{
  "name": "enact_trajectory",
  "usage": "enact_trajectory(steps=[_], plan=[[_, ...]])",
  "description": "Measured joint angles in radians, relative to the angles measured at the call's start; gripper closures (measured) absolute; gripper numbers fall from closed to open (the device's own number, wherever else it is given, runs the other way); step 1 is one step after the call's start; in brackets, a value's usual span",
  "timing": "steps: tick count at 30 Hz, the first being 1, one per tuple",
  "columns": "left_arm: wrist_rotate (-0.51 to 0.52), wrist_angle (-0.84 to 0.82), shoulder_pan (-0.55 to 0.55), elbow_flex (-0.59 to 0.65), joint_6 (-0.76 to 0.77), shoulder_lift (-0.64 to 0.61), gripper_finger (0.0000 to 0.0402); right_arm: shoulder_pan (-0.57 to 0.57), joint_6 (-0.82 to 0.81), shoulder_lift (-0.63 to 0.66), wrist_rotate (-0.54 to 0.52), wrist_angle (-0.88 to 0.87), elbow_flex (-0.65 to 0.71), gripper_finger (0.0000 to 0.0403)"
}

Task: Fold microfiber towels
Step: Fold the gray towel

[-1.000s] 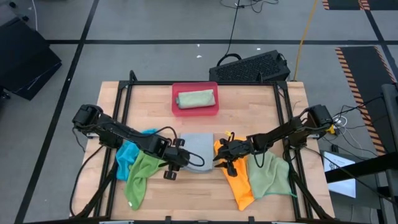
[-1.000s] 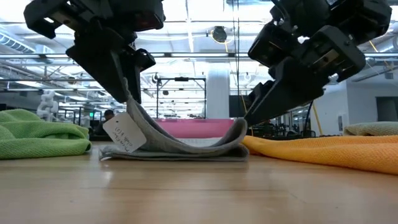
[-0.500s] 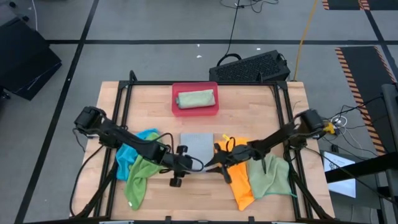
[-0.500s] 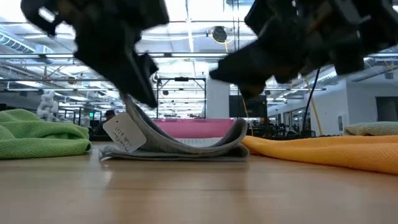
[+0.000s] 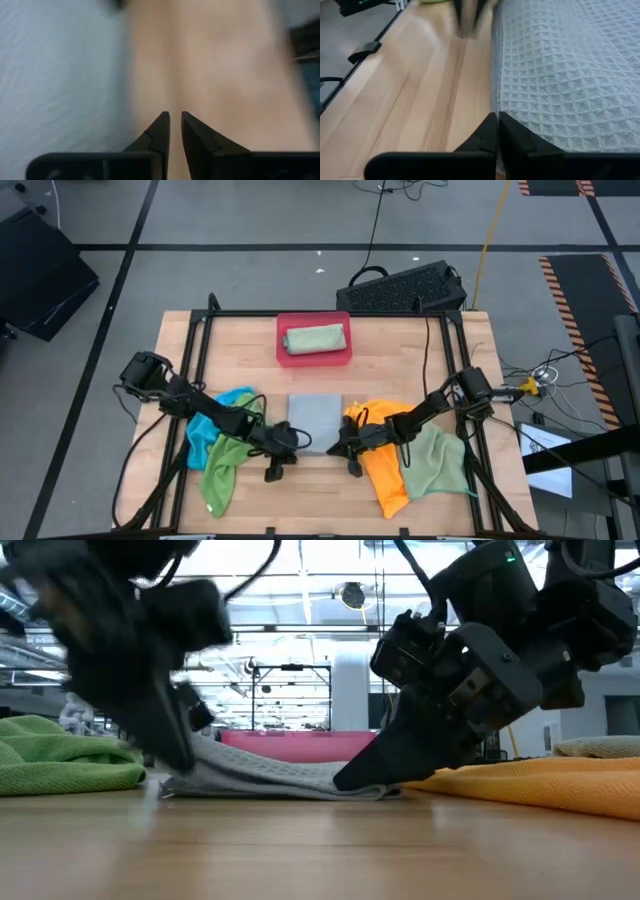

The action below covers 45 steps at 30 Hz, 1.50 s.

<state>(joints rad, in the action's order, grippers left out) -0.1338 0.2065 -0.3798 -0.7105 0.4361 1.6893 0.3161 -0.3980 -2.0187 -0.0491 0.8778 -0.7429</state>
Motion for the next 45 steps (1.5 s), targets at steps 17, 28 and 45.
enact_trajectory(steps=[17,28,45], plan=[[0.195,-0.155,0.088,-0.002,-0.161,-0.254,0.0314,-0.022,0.119,0.262,-0.031,-0.237,0.002,0.0386],[0.103,-0.115,0.079,0.003,0.003,-0.005,0.0314,-0.014,0.154,0.164,-0.082,-0.152,0.002,0.0402],[0.176,-0.153,0.243,-0.003,-0.127,-0.208,0.0313,-0.017,0.186,0.119,-0.051,-0.200,0.003,0.0403]])
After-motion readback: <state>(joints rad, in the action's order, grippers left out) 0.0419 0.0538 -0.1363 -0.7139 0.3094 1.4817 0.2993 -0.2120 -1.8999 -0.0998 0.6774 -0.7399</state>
